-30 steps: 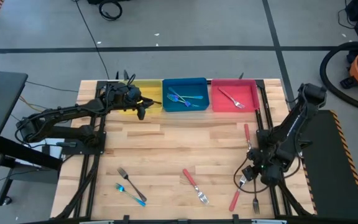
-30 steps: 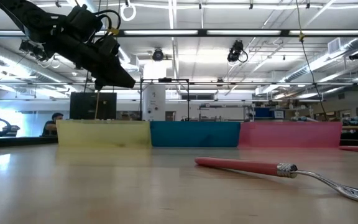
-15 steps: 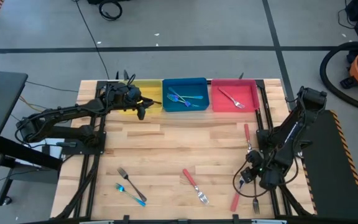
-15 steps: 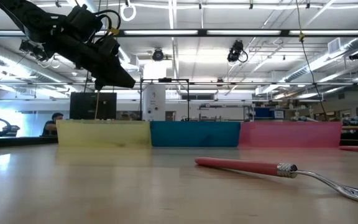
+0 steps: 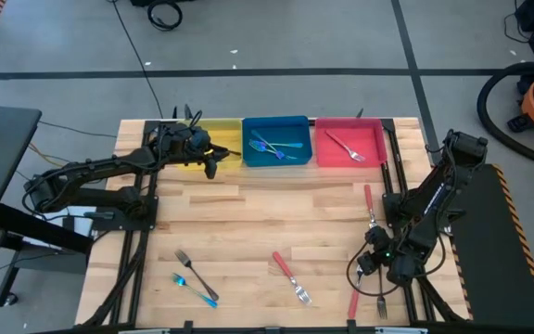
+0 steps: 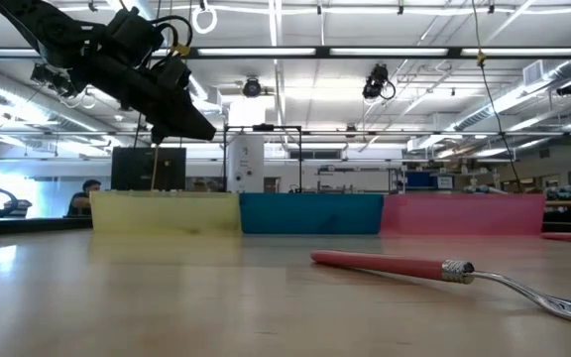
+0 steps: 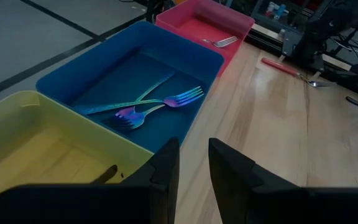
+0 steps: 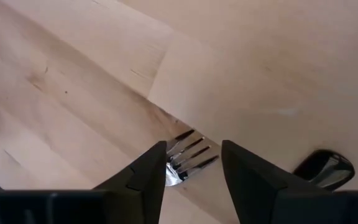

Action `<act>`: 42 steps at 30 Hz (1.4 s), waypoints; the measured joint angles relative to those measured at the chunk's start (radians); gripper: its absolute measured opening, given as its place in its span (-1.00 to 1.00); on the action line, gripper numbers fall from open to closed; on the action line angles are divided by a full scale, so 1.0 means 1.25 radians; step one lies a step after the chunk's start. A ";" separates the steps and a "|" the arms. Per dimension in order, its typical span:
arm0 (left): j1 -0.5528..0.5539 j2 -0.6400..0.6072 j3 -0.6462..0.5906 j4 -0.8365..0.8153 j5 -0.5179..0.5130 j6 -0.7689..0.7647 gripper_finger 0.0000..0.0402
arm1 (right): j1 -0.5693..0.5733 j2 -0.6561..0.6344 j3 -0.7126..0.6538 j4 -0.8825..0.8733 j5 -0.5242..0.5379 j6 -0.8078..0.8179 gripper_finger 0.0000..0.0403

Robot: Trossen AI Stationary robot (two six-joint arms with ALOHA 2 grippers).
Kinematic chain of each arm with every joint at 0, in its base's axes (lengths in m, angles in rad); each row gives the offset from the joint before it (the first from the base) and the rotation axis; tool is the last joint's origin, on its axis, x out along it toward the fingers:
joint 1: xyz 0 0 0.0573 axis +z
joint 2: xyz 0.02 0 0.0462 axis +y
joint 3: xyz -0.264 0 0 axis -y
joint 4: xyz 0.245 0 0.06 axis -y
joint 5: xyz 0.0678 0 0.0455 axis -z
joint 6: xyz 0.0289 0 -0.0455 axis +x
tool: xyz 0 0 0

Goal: Sort silverware by color (type)
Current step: Put the bottom right pink fork into the red bin

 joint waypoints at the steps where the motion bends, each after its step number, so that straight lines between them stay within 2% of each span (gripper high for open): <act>1: 0.000 0.000 0.000 0.000 0.000 0.000 -0.57 | -0.001 0.000 0.000 0.000 0.000 0.000 -0.20; 7: 0.000 0.000 0.000 0.000 0.000 0.000 -0.57 | -0.003 0.000 0.000 0.000 0.014 0.000 -0.36; 18: 0.000 0.000 0.000 0.000 0.000 0.000 -0.57 | -0.003 -0.001 0.002 0.001 0.019 -0.008 -0.94; 27: 0.000 0.000 0.000 0.000 0.000 -0.001 -0.57 | -0.003 -0.004 0.000 -0.018 0.056 -0.014 -0.97; 34: 0.000 0.000 0.000 0.000 0.000 -0.002 -0.57 | -0.040 -0.030 0.000 -0.051 0.088 -0.021 -0.97; 38: 0.000 0.000 0.000 0.000 0.000 -0.003 -0.57 | -0.076 -0.064 0.000 -0.097 0.146 -0.037 -0.97; 42: 0.000 0.000 0.000 0.000 0.000 -0.003 -0.57 | -0.128 -0.120 0.000 -0.146 0.241 -0.082 -0.97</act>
